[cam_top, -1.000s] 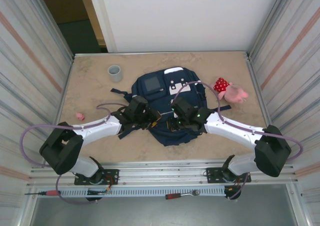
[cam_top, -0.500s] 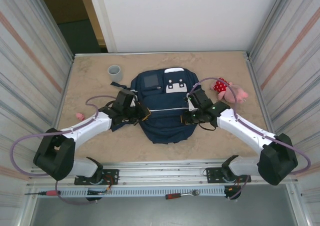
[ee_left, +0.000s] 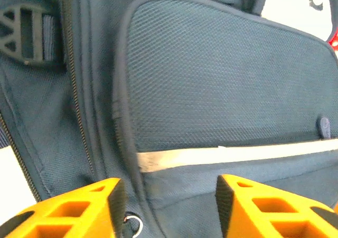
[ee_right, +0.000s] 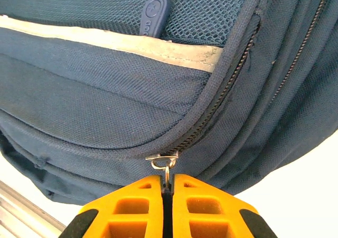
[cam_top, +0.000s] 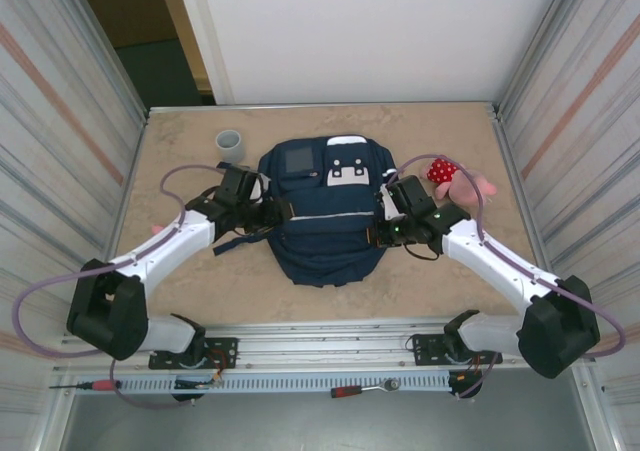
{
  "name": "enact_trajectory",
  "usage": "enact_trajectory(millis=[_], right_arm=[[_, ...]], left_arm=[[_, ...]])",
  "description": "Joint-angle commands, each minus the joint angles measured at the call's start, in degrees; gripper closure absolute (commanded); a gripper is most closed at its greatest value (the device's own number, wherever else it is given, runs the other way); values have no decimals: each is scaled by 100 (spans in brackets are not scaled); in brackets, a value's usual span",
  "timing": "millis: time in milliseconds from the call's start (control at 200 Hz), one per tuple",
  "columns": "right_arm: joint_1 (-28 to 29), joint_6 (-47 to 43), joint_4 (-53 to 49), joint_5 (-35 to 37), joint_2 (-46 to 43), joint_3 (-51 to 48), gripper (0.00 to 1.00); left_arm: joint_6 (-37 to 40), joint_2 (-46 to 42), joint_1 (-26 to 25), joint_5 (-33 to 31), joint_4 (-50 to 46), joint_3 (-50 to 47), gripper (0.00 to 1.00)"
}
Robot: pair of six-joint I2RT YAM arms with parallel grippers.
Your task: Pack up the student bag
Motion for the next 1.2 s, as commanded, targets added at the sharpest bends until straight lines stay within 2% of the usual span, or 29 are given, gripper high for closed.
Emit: enact_trajectory(millis=[0, 95, 236, 271, 321, 346, 466, 581, 686, 902, 937, 982, 1092, 1163, 1193], right_arm=[[-68, -70, 4, -230, -120, -61, 100], [-103, -80, 84, -352, -127, -80, 100], [-199, -90, 185, -472, -185, -135, 100], [-218, -70, 212, -525, -172, -161, 100], [-241, -61, 260, -597, -160, -202, 100], [-241, -47, 281, -624, -145, -205, 100], [-254, -35, 330, -720, -61, -202, 100], [-250, -21, 352, -769, -49, -207, 100], [-264, -16, 383, -785, -52, -218, 100], [-272, 0, 410, -847, -61, -212, 100], [-288, -5, 410, -854, -89, -223, 100], [-331, 1, 410, -891, -117, -217, 100], [-478, -21, 393, -942, -172, -233, 100], [-662, -59, 337, -909, -175, -267, 100], [-765, -89, 321, -866, -170, -292, 100]], left_arm=[[1520, -398, -418, -540, -44, 317, 36], [2869, -423, -766, -374, 351, 318, 30], [4393, -211, -1042, 190, 849, 376, 29], [4779, -121, -1042, 632, 924, 421, 31], [5684, 41, -1062, 1502, 929, 502, 35], [6119, 112, -1122, 1733, 913, 538, 37], [7464, 546, -1473, 1291, 838, 843, 34], [8073, 1166, -1600, 927, 379, 1489, 29], [8375, 1561, -1666, 866, 479, 1683, 27], [8288, 2238, -1778, 533, 591, 2069, 36], [8327, 2295, -1812, 423, 596, 2074, 38], [8366, 2345, -1839, 306, 591, 2055, 46], [8413, 2339, -1850, 133, 530, 1922, 83], [8507, 2185, -1849, 128, 472, 1740, 98], [8587, 2085, -1850, 148, 475, 1634, 100]])
